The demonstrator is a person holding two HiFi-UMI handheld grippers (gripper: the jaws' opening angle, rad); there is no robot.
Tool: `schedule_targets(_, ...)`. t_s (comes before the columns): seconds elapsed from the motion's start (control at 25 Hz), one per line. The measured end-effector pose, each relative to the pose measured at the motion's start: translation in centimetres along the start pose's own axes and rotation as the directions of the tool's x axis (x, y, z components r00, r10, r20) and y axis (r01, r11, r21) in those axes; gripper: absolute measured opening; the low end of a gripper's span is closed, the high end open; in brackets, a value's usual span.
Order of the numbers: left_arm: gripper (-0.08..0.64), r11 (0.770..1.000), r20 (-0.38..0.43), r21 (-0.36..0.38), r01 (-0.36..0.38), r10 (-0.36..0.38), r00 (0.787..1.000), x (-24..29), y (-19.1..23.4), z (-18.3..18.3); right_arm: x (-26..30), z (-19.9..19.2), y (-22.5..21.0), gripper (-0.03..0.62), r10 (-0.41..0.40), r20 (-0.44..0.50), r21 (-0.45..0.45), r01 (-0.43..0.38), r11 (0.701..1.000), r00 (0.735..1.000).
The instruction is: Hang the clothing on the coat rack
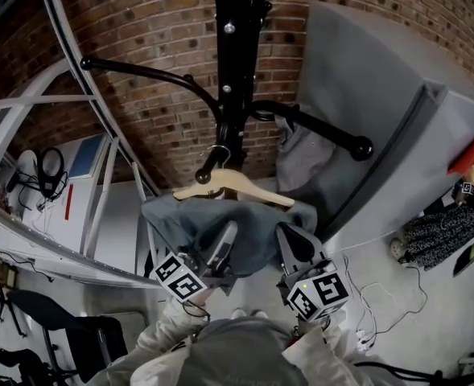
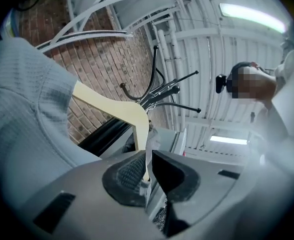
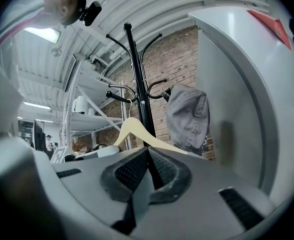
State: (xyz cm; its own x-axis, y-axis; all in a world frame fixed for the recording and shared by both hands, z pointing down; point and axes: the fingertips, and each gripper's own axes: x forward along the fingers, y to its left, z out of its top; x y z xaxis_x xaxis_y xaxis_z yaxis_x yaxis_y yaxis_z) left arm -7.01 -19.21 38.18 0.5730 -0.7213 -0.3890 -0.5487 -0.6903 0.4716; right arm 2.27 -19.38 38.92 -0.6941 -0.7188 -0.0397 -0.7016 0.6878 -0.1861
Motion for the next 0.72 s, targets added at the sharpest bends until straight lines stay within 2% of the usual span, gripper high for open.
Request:
schedule_targets(0.2,0.025,0.983,-0.054,0.149,-0.105,0.114,0.992,-1.0,0.0,-0.3,-0.3,-0.4,0.7,0.023,0.021,-0.021,0.005,-0.021,1.000,1.000)
schedule_targets(0.44,0.009,0.959,-0.045,0.210,-0.193,0.206,0.977,-2.5,0.0,0.3,-0.3,-1.4,1.5,0.024,0.047,-0.033,0.014,-0.046,0.999,0.998)
schedule_targets(0.52,0.009,0.938,-0.053,0.272,-0.216,0.239,0.970,-2.9,-0.3,0.5,-0.3,-1.6,1.8,0.024,0.055,-0.037,0.016,-0.054,0.998,0.998)
schedule_targets(0.64,0.009,0.888,-0.062,0.384,-0.253,0.298,0.952,-3.4,-0.7,0.7,-0.3,-1.9,2.2,0.023,0.066,-0.038,0.023,-0.065,0.998,0.997)
schedule_targets(0.72,0.009,0.859,-0.066,0.432,-0.276,0.336,0.940,-3.9,-0.6,0.7,-0.3,-2.0,2.5,0.024,0.076,-0.044,0.022,-0.075,0.997,0.996)
